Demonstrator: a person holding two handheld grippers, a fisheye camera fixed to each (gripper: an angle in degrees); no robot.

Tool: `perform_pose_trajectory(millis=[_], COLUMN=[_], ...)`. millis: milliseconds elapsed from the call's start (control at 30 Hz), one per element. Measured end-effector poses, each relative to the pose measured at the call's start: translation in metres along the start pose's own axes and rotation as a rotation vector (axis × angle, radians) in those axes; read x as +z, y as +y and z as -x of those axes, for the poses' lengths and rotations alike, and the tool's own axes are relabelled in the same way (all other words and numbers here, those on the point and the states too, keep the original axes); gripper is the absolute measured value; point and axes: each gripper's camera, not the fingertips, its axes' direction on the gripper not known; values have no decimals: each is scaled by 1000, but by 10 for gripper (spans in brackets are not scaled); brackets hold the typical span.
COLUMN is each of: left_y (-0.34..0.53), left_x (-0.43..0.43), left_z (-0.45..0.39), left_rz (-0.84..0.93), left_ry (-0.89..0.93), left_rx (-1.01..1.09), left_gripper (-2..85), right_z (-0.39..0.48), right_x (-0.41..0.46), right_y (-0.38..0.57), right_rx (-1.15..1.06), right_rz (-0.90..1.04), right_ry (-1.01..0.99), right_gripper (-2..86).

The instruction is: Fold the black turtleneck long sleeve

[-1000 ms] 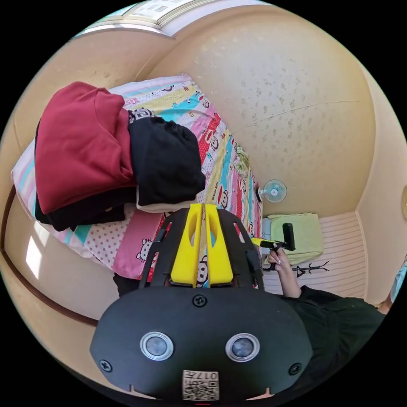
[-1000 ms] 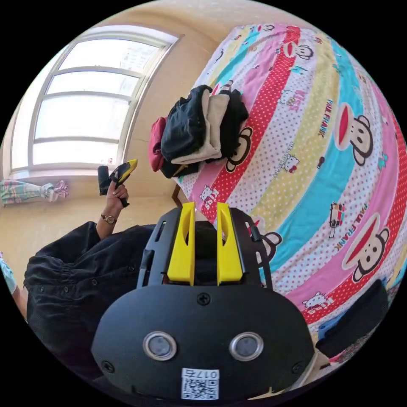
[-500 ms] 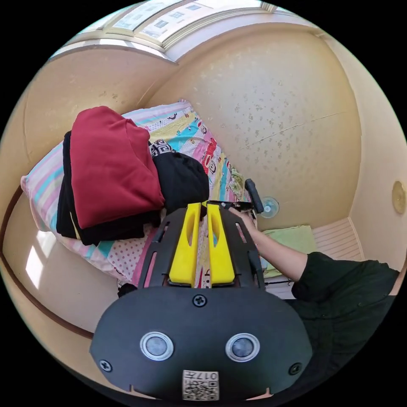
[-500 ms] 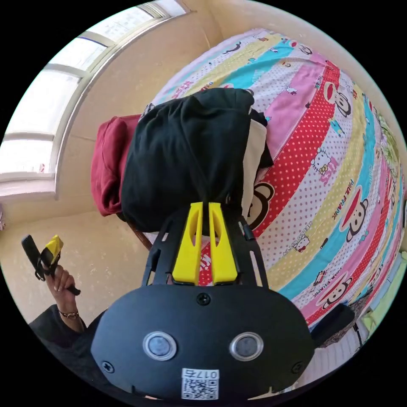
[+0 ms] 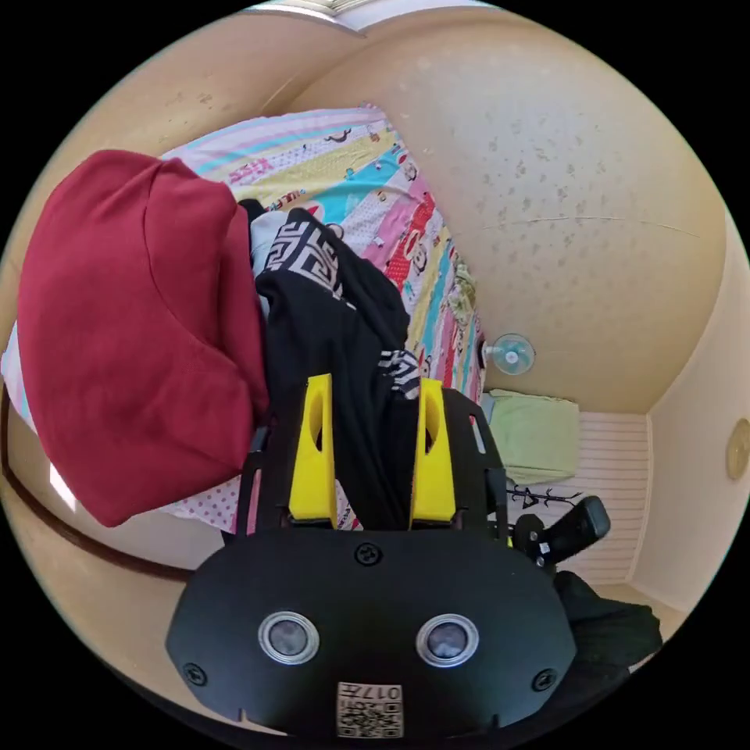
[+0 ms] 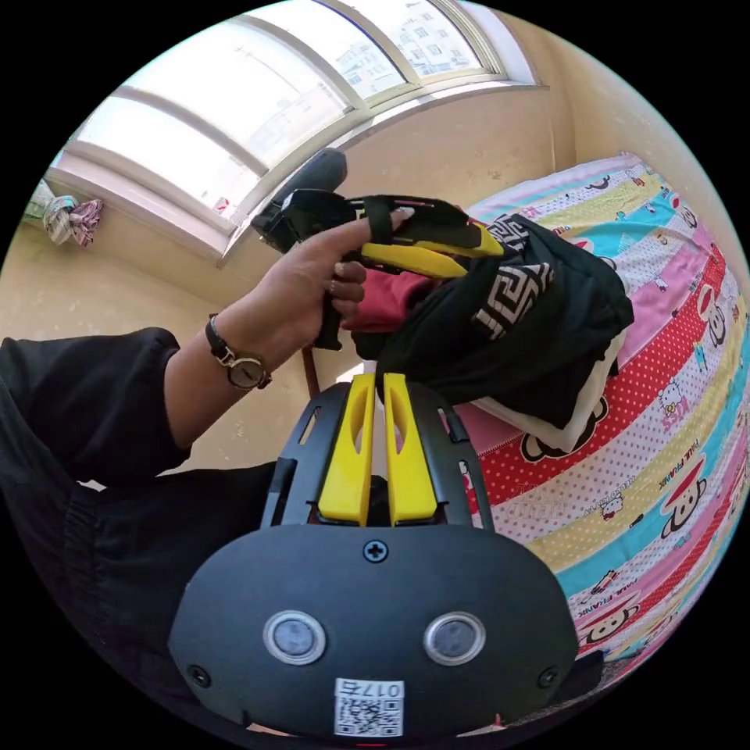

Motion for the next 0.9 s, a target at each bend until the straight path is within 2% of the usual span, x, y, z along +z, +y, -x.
perform_pose_trajectory(millis=[33,100,133,200,233,300,333,433,500,533,600,667,733,800,900], left_y=[2,22,28,55,61,86,92,126,161,170,216,255,287,326,358], left_x=[5,6,2,-22,-29,-58,-66,-106,-133,-137,-156,-164,-156,-135,-96], left_z=[4,20,22,21,19,7,1,-50,-102,-116,-180,-220,-256,-291,-320], left_rz=[23,36,25,8,12,13,15,18,31,49,180,214,297,430,536], left_ry=[20,178,236,501,557,781,829,997,1211,1273,1466,1429,1373,1540,1761], left_rx=[-3,-11,0,121,152,280,319,581,821,880,1177,1322,1384,1476,1431], left_gripper=[108,39,38,30,28,18,15,7,3,3,2,2,2,1,0], right_z=[1,5,6,11,13,28,32,52,66,69,79,82,80,69,49], right_x=[-1,-6,-8,-28,-34,-58,-64,-92,-121,-130,-169,-200,-228,-255,-276], right_y=[1,5,6,12,13,15,16,19,30,35,59,86,116,149,185], right_rx=[-2,-26,-34,-54,-67,-148,-173,-299,-412,-438,-511,-553,-547,-449,-315], right_rz=[-1,5,0,-83,-107,-181,-196,-221,-230,-232,-252,-298,-382,-491,-619], right_ry=[6,-40,-71,-242,-286,-426,-453,-564,-627,-637,-628,-598,-539,-446,-405], right_gripper=[21,20,20,19,19,20,21,28,35,39,57,67,73,81,106])
